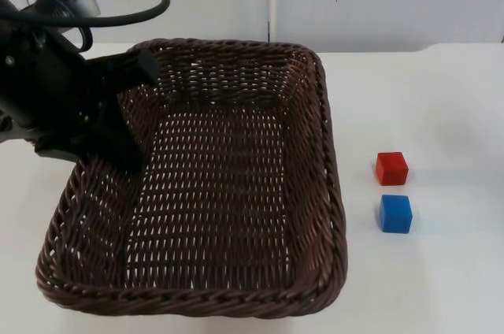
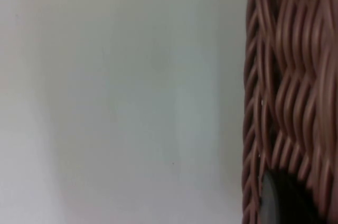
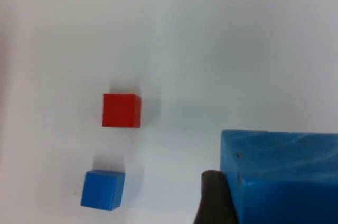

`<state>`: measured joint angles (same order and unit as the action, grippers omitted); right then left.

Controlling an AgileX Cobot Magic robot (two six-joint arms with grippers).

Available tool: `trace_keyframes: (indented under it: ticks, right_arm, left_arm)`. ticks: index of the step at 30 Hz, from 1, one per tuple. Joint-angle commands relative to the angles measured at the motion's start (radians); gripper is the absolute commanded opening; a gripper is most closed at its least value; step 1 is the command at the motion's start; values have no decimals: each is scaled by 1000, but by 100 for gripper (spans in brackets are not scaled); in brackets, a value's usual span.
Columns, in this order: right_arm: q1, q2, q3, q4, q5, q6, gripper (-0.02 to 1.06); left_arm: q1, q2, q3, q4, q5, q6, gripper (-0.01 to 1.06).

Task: Pick up the basket with the left hand and place the largest block into the basket with the right hand.

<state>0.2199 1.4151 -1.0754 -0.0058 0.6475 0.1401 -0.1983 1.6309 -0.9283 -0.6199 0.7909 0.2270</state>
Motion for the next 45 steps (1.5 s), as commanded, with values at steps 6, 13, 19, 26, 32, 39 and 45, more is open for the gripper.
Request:
trace_keyframes:
  ticks: [6,13,19,26,32,39,45]
  right_arm:
    - [3,-81,-3,-18,22,-36,0]
    - [3,-81,-3,-11,20,-54,0]
    - [3,-81,-3,-9,20,-57,0]
    - [3,-81,-3,88,47,-176,0]
    - [35,-81,-3,276,81,-346,0]
    - [219,-81,-11,269,50,-350,0]
    - [401,-23,-131,251,73,-350,0]
  left_arm:
    - [2,-16,-1,-26,-17,3,0]
    - [2,-16,-1,-20,-17,3,0]
    - [2,-16,-1,-20,-15,3,0]
    - [2,-16,-1,-20,-15,3,0]
    - [2,-16,-1,-22,-15,3,0]
    - [2,-16,-1,-24,-15,3,0]
    - [2,-16,-1,-24,-15,3,0]
